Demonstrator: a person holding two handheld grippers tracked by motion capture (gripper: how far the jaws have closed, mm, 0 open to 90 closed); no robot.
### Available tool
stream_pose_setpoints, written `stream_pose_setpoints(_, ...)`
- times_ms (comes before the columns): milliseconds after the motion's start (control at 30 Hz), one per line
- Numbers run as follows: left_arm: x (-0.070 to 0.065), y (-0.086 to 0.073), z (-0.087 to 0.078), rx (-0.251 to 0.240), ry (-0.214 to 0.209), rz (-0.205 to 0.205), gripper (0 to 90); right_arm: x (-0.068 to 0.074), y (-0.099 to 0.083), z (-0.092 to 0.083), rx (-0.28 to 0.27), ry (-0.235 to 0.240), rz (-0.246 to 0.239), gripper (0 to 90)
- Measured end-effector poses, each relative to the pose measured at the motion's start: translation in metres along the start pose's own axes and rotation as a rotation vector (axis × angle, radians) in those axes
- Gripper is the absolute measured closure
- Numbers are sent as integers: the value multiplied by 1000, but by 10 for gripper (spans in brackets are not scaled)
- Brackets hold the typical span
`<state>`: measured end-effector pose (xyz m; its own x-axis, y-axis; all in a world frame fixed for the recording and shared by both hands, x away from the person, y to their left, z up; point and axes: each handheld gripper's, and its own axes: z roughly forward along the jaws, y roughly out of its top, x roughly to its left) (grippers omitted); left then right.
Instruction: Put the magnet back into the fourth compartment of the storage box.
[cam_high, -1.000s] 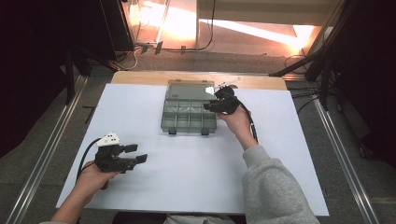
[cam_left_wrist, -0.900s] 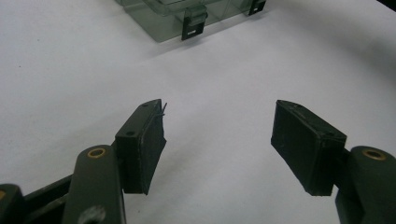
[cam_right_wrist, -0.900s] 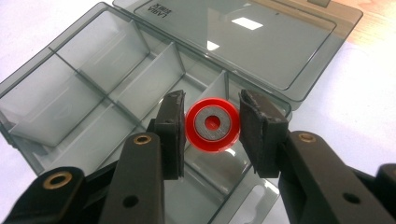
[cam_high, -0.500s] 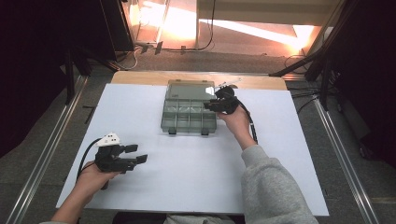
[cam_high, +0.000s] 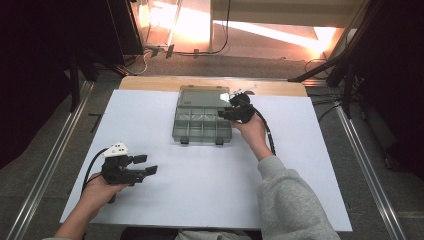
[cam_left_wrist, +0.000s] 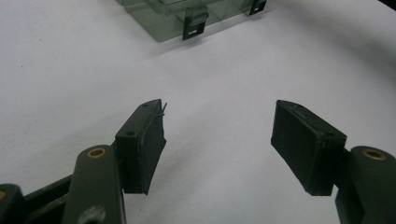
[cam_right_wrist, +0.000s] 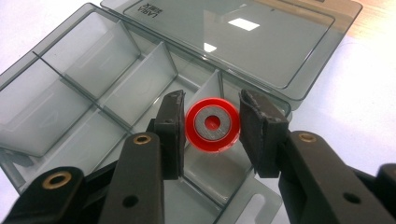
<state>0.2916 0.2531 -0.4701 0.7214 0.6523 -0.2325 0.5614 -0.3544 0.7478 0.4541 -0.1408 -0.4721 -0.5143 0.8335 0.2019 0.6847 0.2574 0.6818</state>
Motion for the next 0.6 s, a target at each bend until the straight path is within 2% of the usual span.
stream_pose_setpoints(233,0,0,0,-7,-1,0,343,-2,-4,4,2,4,17,629)
stream_pose_setpoints(600,0,0,0,-6,1,1,343,-1,-4,4,-1,6,16,625)
